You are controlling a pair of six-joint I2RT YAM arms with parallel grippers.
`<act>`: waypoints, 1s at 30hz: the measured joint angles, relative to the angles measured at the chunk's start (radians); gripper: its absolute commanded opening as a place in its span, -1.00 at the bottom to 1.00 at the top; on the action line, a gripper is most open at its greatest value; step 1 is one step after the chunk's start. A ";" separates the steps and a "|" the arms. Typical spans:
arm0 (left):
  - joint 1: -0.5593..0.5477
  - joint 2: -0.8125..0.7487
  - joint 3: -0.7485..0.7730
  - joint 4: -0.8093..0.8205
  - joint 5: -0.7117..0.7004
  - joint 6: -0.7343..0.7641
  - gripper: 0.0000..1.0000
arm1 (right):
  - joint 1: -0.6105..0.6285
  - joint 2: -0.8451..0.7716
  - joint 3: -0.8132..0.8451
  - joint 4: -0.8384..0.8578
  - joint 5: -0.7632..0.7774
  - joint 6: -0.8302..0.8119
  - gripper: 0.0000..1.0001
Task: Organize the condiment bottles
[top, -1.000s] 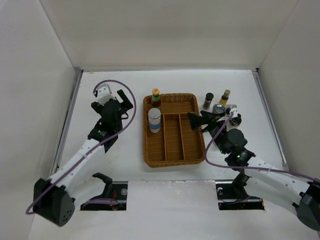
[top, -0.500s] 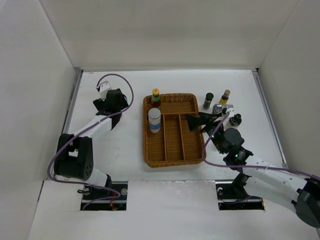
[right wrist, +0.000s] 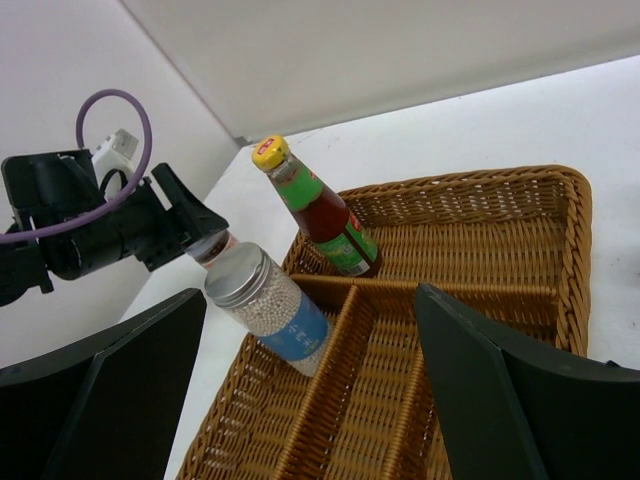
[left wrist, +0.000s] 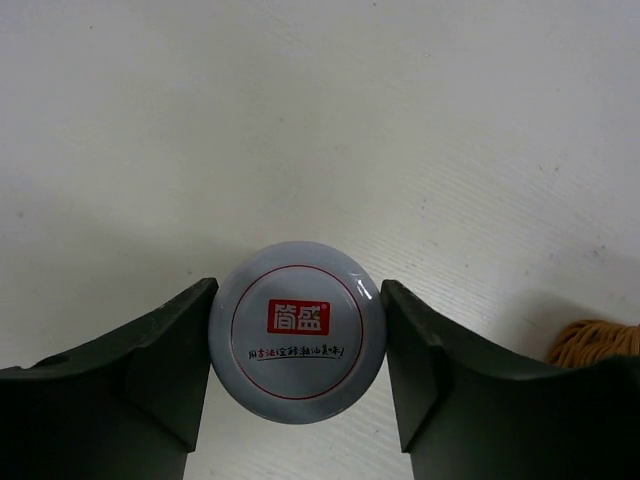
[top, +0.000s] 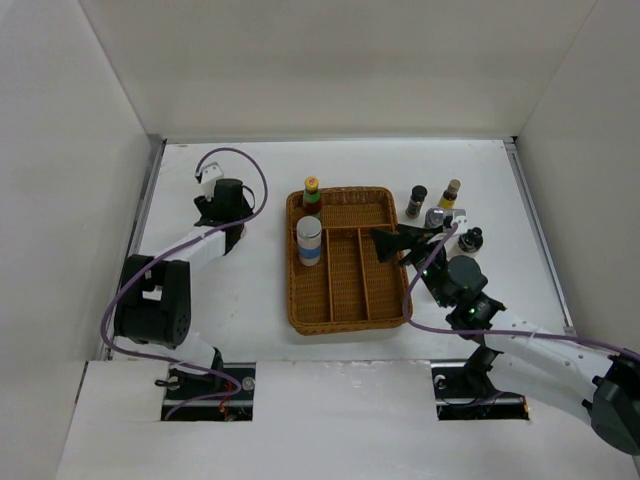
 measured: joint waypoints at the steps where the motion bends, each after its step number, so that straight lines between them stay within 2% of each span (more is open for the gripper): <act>1: 0.000 -0.003 -0.001 -0.001 0.002 0.000 -0.13 | 0.000 0.000 0.000 0.000 0.000 0.000 0.83; 4: -0.008 -0.034 -0.024 -0.012 0.002 -0.001 -0.26 | 0.000 0.000 0.000 0.000 0.000 0.001 0.83; 8: -0.062 -0.170 -0.094 -0.071 -0.014 0.000 -0.30 | 0.000 -0.003 0.000 0.000 0.000 0.004 0.83; 16: -0.331 -0.688 -0.148 -0.300 -0.053 -0.002 -0.31 | 0.000 -0.002 0.000 0.002 0.000 0.011 0.83; 20: -0.465 -0.833 -0.119 -0.471 -0.074 -0.008 -0.31 | 0.000 0.008 0.000 0.000 0.000 0.011 0.79; 23: -0.573 -0.849 -0.089 -0.570 -0.080 -0.016 -0.31 | -0.003 0.006 0.000 0.000 0.001 0.011 0.50; 28: -0.751 -0.776 -0.081 -0.568 -0.083 -0.021 -0.30 | -0.007 -0.020 0.000 -0.006 0.007 0.012 -0.50; 29: -0.769 -0.750 -0.081 -0.551 -0.079 -0.017 -0.30 | -0.007 -0.029 0.000 -0.010 0.013 0.011 -0.64; 30: -0.778 -0.724 -0.081 -0.533 -0.076 -0.014 -0.30 | -0.008 -0.039 0.000 -0.016 0.019 0.013 -0.68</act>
